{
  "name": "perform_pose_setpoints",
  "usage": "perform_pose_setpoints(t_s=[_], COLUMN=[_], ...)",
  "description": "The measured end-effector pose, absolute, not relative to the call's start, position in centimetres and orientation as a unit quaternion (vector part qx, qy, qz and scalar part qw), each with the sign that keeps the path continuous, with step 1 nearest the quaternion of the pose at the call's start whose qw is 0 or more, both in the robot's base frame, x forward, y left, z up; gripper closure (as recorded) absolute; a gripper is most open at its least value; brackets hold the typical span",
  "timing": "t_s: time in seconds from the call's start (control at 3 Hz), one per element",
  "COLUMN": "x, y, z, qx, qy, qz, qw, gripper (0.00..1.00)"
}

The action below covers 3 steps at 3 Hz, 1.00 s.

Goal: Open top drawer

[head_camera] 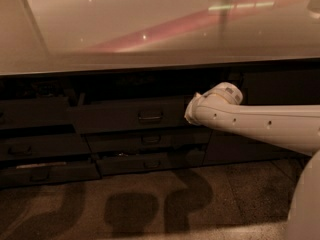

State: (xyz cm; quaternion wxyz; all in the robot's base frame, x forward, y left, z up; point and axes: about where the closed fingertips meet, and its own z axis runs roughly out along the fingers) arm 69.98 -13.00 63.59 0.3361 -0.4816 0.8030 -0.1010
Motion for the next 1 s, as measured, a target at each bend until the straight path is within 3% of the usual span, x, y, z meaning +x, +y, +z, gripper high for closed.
perform_pose_setpoints(t_s=[1.0], x=[68.82], y=[-13.12], z=[63.59], qx=[-0.484], qy=[0.801], qz=[-0.097], qw=[0.339], gripper=[1.0])
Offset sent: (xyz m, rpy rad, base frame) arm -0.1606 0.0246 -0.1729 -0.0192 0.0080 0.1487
